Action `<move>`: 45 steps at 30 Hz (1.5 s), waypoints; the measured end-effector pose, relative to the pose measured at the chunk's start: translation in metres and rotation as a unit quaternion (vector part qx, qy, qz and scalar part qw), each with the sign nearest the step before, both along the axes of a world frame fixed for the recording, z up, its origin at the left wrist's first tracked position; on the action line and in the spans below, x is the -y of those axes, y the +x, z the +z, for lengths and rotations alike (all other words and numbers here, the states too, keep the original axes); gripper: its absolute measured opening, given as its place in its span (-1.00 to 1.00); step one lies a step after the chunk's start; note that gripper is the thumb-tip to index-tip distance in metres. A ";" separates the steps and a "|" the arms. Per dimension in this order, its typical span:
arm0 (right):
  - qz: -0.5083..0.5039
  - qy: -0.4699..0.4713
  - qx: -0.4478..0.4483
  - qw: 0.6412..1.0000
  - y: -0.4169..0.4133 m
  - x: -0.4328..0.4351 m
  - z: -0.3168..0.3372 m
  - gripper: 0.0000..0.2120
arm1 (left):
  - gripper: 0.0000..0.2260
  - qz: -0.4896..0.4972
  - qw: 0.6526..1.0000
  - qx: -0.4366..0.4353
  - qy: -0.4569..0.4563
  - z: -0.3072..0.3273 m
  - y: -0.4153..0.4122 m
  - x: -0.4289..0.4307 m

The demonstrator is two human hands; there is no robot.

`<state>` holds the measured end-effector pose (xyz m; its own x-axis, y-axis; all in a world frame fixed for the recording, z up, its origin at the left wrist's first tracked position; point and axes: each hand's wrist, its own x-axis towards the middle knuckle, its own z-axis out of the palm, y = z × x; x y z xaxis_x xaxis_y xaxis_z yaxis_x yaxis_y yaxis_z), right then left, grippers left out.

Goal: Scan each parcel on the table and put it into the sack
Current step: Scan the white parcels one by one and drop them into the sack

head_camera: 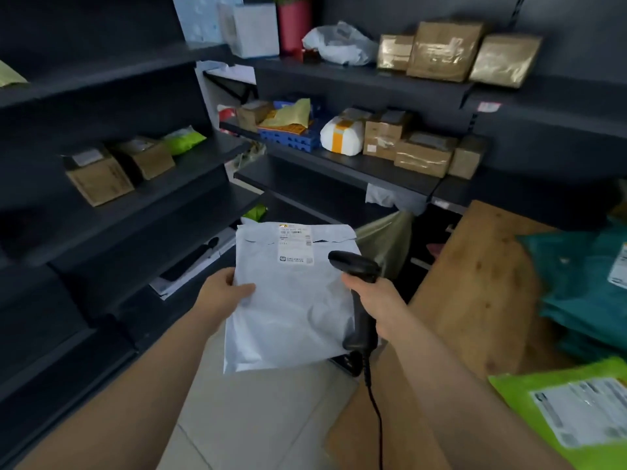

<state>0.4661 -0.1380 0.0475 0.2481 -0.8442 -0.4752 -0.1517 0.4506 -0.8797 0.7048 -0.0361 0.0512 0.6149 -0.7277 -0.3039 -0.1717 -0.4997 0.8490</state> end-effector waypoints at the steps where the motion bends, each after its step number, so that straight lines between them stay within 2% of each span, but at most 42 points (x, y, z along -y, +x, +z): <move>1: -0.006 0.006 0.000 1.000 0.012 0.011 -0.004 -0.66 | -0.77 -0.007 1.000 0.002 0.009 -0.004 0.011 0.012; 8: -0.067 0.049 -0.035 0.996 0.064 0.079 -0.037 -0.71 | -0.79 -0.074 0.996 0.003 0.057 -0.044 0.075 0.113; 11: -0.102 0.068 -0.057 0.991 0.081 0.106 -0.053 -0.65 | -0.80 -0.124 0.989 0.008 0.080 -0.068 0.101 0.163; 13: -0.128 0.087 -0.073 0.985 0.093 0.120 -0.063 -0.64 | -0.82 -0.163 0.981 0.009 0.101 -0.084 0.115 0.195; 17: -0.182 0.085 -0.116 0.973 0.117 0.146 -0.081 -0.77 | -0.79 -0.236 0.963 -0.015 0.127 -0.118 0.138 0.252; 21: -0.214 0.097 -0.157 0.959 0.132 0.167 -0.099 -0.79 | -0.87 -0.301 0.940 -0.026 0.156 -0.148 0.150 0.292; 24: -0.237 0.111 -0.175 0.949 0.137 0.181 -0.116 -0.84 | -0.86 -0.332 0.924 -0.046 0.184 -0.172 0.153 0.317; 27: -0.262 0.124 -0.170 0.942 0.139 0.198 -0.136 -0.82 | -0.79 -0.333 0.917 -0.092 0.201 -0.200 0.154 0.339; 31: -0.297 0.156 -0.148 0.931 0.143 0.225 -0.174 -0.81 | -0.90 -0.314 0.918 -0.128 0.205 -0.237 0.156 0.365; 34: -0.314 0.172 -0.144 0.922 0.147 0.244 -0.206 -0.83 | -0.88 -0.313 0.921 -0.109 0.206 -0.270 0.157 0.388; 37: -0.339 0.180 -0.156 0.910 0.147 0.259 -0.239 -0.81 | -0.87 -0.321 0.922 -0.055 0.211 -0.308 0.158 0.413; 41: -0.357 0.190 -0.182 0.896 0.141 0.278 -0.284 -0.76 | -0.70 -0.335 0.913 0.019 0.232 -0.361 0.158 0.447; 43: -0.366 0.187 -0.195 0.890 0.136 0.284 -0.305 -0.77 | -0.60 -0.321 0.915 0.013 0.244 -0.388 0.155 0.465; 45: -0.375 0.181 -0.213 0.884 0.133 0.288 -0.324 -0.76 | -0.62 -0.328 0.909 0.006 0.257 -0.412 0.150 0.481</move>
<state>0.5991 -0.4263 -0.2761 -0.5828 -0.4690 -0.6636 0.0258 0.8056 -0.5920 0.8552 -0.5167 -0.3609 0.1059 -0.7026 -0.7037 -0.5835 -0.6169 0.5281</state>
